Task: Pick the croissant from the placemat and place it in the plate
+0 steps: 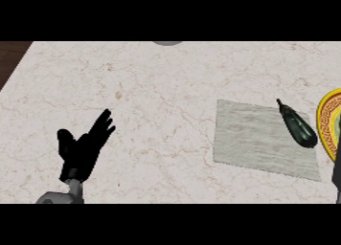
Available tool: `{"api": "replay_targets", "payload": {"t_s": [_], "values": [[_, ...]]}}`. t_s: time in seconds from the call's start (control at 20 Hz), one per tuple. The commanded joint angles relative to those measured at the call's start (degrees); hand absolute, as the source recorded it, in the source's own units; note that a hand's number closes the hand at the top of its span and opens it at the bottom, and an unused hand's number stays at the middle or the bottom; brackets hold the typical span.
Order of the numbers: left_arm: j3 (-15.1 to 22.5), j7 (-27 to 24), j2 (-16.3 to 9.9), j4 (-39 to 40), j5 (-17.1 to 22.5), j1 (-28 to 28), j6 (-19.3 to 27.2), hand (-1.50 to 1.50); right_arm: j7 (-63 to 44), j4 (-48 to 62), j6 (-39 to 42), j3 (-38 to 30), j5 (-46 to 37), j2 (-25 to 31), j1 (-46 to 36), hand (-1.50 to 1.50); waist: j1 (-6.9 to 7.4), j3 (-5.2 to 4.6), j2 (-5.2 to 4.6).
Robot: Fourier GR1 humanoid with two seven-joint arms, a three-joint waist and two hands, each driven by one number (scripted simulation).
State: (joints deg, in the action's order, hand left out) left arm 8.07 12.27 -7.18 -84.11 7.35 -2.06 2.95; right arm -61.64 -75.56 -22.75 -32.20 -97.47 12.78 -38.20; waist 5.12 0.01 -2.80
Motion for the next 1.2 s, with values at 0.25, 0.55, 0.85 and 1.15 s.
{"api": "replay_targets", "payload": {"t_s": [0.25,0.55,0.85,1.15], "values": [[0.0,1.2,-0.3,0.3,0.0,0.4,-0.2,0.0,-18.7,3.6,-14.8,-8.4,-21.5,-4.6,-2.0,1.5,0.47,0.09,0.69],[-0.2,0.9,-0.2,1.2,0.3,1.8,-0.4,0.0,-21.2,3.5,-18.4,-15.0,-31.5,-5.8,0.1,1.5,-1.17,0.12,1.26],[-2.3,-0.2,-0.5,2.6,0.8,1.2,-0.1,0.0,-18.4,6.3,-24.7,-22.1,-30.8,-5.0,1.1,1.5,-3.0,0.14,1.77],[-2.5,-1.6,-0.5,2.8,0.8,3.9,-0.4,0.0,-14.1,9.3,-33.2,-28.2,-27.6,-4.3,3.8,1.5,-3.63,0.12,2.11]]}}
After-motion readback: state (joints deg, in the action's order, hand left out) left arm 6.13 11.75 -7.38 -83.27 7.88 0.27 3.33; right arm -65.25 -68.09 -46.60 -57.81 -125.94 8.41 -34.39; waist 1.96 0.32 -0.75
